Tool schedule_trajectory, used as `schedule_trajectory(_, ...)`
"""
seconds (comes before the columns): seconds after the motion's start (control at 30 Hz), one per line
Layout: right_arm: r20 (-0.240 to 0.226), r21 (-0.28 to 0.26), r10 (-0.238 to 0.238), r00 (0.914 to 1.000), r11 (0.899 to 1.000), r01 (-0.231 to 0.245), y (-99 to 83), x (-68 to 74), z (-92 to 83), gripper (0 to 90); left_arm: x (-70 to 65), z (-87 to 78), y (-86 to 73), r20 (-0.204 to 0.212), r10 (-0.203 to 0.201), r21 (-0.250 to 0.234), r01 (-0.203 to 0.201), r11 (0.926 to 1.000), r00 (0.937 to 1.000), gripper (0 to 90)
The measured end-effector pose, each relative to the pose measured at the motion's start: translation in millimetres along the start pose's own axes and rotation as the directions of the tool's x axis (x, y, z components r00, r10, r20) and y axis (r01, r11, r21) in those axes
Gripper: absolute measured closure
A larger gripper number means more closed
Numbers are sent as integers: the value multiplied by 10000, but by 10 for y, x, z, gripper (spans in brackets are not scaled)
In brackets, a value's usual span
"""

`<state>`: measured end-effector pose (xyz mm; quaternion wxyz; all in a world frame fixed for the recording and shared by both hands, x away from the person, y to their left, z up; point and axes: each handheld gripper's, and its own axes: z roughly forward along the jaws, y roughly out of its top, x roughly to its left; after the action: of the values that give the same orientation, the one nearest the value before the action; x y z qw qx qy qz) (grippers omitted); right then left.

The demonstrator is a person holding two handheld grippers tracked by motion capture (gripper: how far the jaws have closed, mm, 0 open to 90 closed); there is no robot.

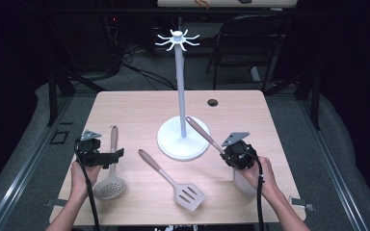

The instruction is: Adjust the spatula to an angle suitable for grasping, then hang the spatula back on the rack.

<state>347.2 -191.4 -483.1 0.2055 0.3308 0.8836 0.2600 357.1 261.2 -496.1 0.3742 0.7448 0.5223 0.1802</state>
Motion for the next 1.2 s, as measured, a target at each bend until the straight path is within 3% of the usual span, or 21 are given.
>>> schedule_trajectory(0.3,-123,-344,-595,9981,9977,591,141,98,28,789,-183,-6,94,810,261,-383,-231,9990,9964,1)
schedule_trajectory(0.5,-134,-536,-867,9961,9949,859,223,157,60,788,-344,48,163,1298,535,-501,-473,9976,9901,1)
schedule_trajectory(0.67,-73,-588,-1082,9941,9925,1076,307,188,83,789,-419,144,203,1765,491,-630,-385,9973,9831,0)
schedule_trajectory(0.87,-116,-836,-1177,9930,9897,1164,399,221,114,789,-516,195,258,2049,461,-1054,-248,9941,9777,1)
schedule_trajectory(1.07,-68,-975,-1328,9911,9865,1315,466,277,115,788,-654,243,309,2475,601,-1249,-296,9917,9670,1)
schedule_trajectory(1.13,-130,-1212,-1194,9928,9857,1170,493,292,120,788,-701,253,338,2591,714,-1347,-371,9902,9632,1)
schedule_trajectory(1.2,-125,-1219,-1243,9922,9850,1219,530,305,115,789,-755,273,363,2853,648,-1410,-250,9897,9563,2)
